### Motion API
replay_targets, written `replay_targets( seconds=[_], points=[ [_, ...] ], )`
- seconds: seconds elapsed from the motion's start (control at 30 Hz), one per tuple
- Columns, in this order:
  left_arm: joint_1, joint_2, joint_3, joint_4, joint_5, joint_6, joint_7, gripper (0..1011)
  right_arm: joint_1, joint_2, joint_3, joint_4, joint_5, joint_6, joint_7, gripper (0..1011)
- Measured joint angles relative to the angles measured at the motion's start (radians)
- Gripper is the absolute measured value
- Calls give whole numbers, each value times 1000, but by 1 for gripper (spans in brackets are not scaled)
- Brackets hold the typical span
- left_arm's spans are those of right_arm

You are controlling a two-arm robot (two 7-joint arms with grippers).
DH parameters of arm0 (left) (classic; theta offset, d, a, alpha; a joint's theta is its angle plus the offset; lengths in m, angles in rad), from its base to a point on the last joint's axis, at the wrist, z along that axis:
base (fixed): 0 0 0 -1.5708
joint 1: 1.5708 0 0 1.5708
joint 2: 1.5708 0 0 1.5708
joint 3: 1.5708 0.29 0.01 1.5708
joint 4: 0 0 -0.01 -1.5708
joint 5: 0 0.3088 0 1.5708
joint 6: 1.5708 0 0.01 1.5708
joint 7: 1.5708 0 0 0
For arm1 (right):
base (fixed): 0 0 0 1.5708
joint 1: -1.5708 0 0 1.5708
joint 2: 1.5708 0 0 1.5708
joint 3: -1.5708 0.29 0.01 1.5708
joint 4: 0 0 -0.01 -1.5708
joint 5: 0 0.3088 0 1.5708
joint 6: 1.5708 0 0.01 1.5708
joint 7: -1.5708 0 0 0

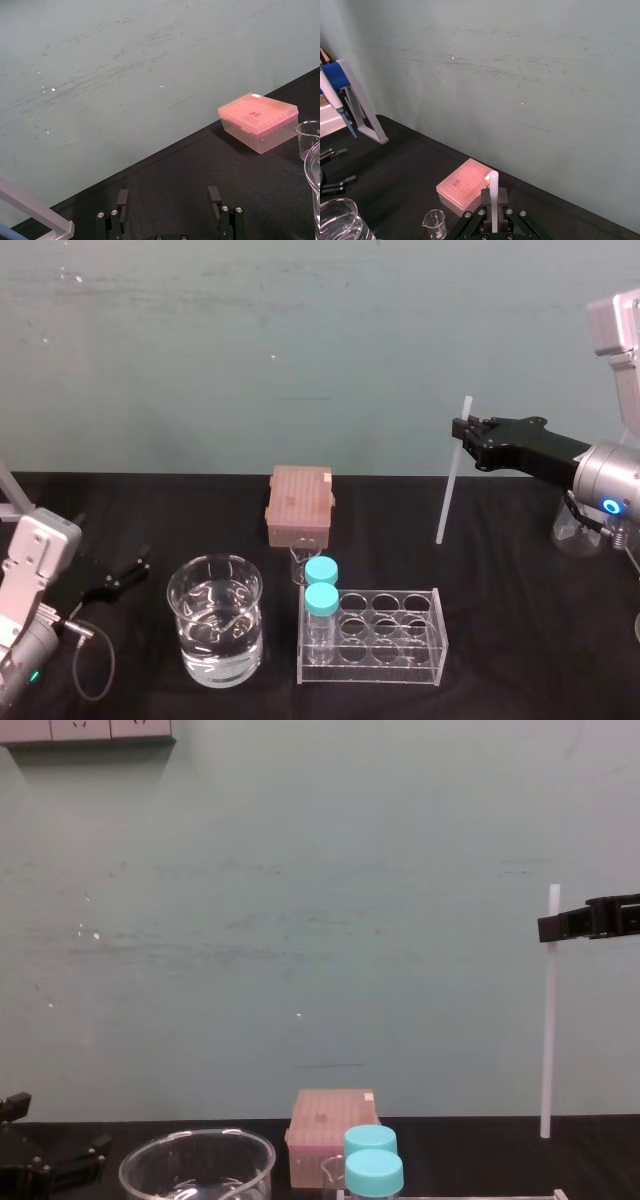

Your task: Pick up the stirring rod with one hand, then place it down.

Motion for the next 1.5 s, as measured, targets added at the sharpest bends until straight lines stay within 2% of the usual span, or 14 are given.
replay_targets(
  seconds=[0.83,0.97,1.23,1.5],
  points=[
    [0,0,0,0,0,0,0,1005,0,0,0,0,0,0,0,68],
    [0,0,0,0,0,0,0,1005,-8,7,15,-19,9,3,18,68],
    [0,0,0,0,0,0,0,1005,-49,63,65,-103,77,34,44,68],
    [0,0,0,0,0,0,0,1005,-126,159,123,-204,164,51,78,68]
  ],
)
